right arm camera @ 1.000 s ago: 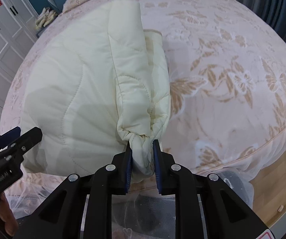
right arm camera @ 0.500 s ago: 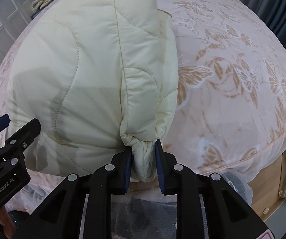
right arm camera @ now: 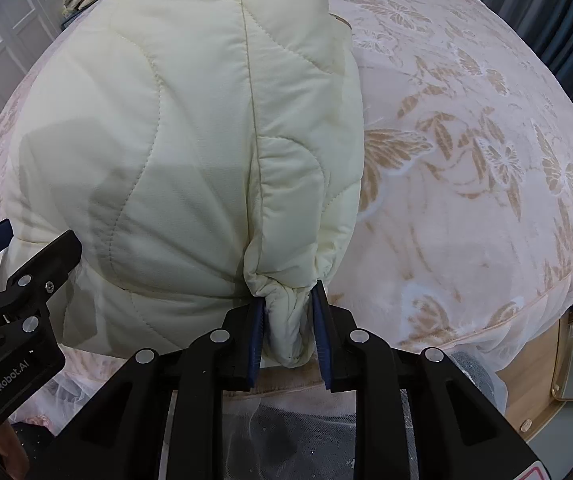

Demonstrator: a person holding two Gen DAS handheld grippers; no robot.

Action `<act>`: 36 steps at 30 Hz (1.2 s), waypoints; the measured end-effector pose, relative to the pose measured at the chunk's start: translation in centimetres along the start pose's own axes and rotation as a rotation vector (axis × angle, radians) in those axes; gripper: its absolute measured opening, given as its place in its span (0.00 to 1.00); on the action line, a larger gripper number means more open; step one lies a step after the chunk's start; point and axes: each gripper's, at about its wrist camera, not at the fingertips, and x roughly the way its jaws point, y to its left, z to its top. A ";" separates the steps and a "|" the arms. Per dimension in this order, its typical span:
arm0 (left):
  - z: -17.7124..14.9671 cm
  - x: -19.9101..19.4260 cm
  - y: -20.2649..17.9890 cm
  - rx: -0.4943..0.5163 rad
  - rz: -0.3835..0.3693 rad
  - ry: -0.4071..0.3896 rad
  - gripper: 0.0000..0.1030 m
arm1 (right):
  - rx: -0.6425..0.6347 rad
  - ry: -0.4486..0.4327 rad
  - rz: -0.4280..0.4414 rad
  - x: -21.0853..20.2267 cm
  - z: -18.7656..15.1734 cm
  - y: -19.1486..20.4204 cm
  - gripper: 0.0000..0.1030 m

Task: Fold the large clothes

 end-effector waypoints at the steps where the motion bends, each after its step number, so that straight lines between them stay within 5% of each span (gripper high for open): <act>1: 0.0 0.0 0.0 0.000 0.000 0.000 0.81 | -0.001 0.001 -0.002 0.0 0.0 0.0 0.23; 9: 0.3 -0.1 -0.4 0.019 0.010 -0.010 0.82 | -0.013 -0.008 -0.034 -0.4 -0.3 0.8 0.26; 11: 0.2 -1.0 -0.3 0.036 0.015 -0.026 0.82 | -0.012 -0.016 -0.071 -1.0 -0.3 0.7 0.37; 13: 0.2 -2.0 0.3 0.028 0.018 -0.035 0.82 | -0.002 -0.034 -0.123 -2.1 -0.3 0.1 0.68; 20: 1.2 -4.5 7.4 -0.132 0.046 -0.076 0.88 | 0.055 -0.101 0.015 -7.0 1.0 -1.0 0.69; 26: 2.5 -2.7 11.4 -0.178 0.125 -0.042 0.89 | -0.039 -0.060 -0.003 -5.3 4.1 1.0 0.74; 36: 3.1 -1.9 10.4 -0.142 0.007 0.014 0.92 | 0.034 0.025 0.098 -2.2 4.4 -0.2 0.82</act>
